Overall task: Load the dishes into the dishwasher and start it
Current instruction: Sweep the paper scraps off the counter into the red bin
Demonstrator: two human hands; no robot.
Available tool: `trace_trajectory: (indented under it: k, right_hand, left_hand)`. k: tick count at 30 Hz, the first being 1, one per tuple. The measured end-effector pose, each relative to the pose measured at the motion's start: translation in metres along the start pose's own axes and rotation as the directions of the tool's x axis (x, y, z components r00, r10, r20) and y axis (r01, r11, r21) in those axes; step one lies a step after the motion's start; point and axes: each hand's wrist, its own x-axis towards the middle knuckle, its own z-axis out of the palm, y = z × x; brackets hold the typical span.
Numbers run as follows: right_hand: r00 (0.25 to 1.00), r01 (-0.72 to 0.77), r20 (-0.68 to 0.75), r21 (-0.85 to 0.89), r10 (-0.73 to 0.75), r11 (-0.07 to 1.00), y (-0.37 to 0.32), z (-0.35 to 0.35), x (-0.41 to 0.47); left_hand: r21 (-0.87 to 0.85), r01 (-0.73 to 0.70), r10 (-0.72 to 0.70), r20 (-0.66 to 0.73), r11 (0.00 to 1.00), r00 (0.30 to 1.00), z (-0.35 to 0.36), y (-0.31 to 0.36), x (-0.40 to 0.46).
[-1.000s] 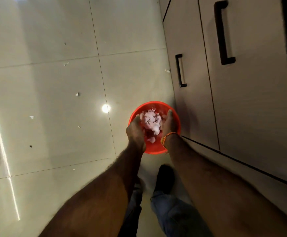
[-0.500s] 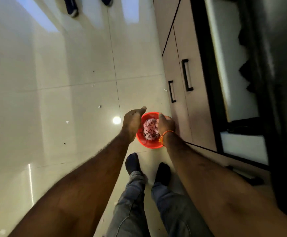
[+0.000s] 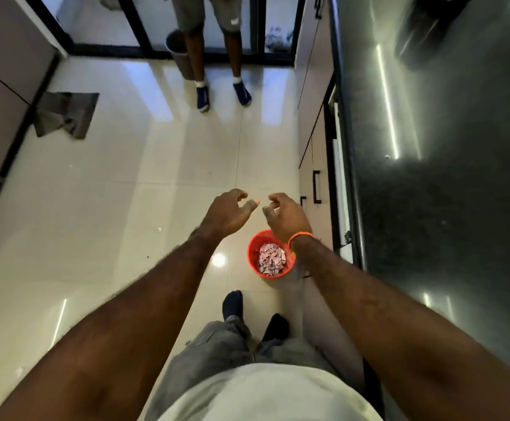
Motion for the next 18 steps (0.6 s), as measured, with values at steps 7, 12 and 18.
trace_trajectory:
  k: [7, 12, 18]
  right_hand:
    - [0.952, 0.211, -0.126, -0.385, -0.278, 0.899, -0.006, -0.06, -0.048]
    - [0.913, 0.065, -0.349, -0.39, -0.212, 0.919, 0.018, -0.085, -0.091]
    - [0.813, -0.18, -0.582, -0.262, -0.007, 0.948, 0.059, -0.091, -0.148]
  left_hand:
    - [0.143, -0.215, 0.224, -0.05, 0.966, 0.973, -0.008, 0.036, -0.027]
    - [0.217, -0.435, 0.431, 0.067, 0.874, 0.9, 0.002, 0.075, -0.034]
    - [0.198, -0.649, 0.618, 0.199, 0.735, 0.76, 0.03, 0.111, -0.059]
